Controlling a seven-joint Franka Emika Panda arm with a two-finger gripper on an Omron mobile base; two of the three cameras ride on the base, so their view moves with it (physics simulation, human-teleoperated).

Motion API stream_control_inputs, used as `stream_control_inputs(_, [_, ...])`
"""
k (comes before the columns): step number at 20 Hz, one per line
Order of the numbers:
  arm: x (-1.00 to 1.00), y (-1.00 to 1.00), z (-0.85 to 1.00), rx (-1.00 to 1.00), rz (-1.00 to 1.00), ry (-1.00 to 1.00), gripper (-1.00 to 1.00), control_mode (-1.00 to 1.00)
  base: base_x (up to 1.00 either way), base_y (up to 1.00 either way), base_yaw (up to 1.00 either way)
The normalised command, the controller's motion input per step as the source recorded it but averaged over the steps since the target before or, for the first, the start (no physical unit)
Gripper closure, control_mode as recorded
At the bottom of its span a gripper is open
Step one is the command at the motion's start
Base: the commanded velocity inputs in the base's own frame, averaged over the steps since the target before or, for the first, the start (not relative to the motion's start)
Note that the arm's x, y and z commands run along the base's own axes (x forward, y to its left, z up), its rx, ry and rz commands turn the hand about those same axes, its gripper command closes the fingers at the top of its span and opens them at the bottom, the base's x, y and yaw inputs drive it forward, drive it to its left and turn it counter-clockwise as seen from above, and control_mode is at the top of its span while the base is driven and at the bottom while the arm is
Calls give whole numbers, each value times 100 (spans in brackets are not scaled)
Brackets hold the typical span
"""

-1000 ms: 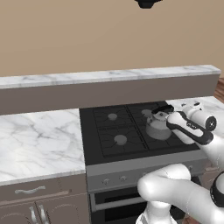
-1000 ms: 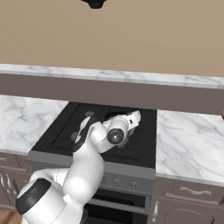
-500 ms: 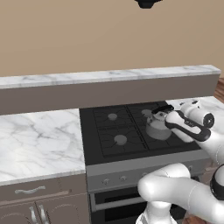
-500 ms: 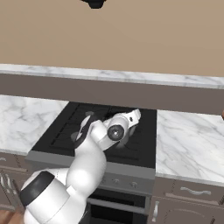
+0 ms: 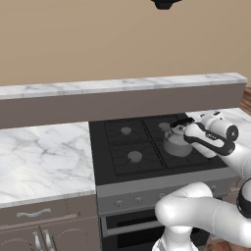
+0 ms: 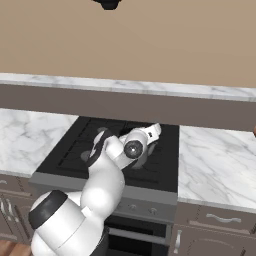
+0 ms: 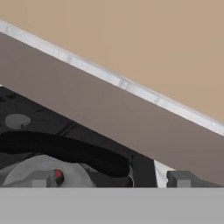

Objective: The kettle is done boiling. Turn off the stove, then wait for 300 timesteps before moving the kettle to the dining table.

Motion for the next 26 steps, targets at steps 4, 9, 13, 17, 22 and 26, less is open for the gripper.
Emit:
stream_control_inputs(4, [8,0,-12,0,0,0,-100,-100,0,0,0])
stream_control_inputs(9, [4,-1,-7,0,0,0,-100,-100,0,0,0])
stream_control_inputs(13, [4,-1,-4,0,0,0,-100,-100,0,0,0])
stream_control_inputs(17, [5,0,-5,-2,0,0,-100,-100,0,0,0])
stream_control_inputs(22, [5,0,-1,-2,1,-2,-100,-100,0,0,0])
stream_control_inputs(26, [5,0,0,-2,1,-2,-100,-100,0,0,0])
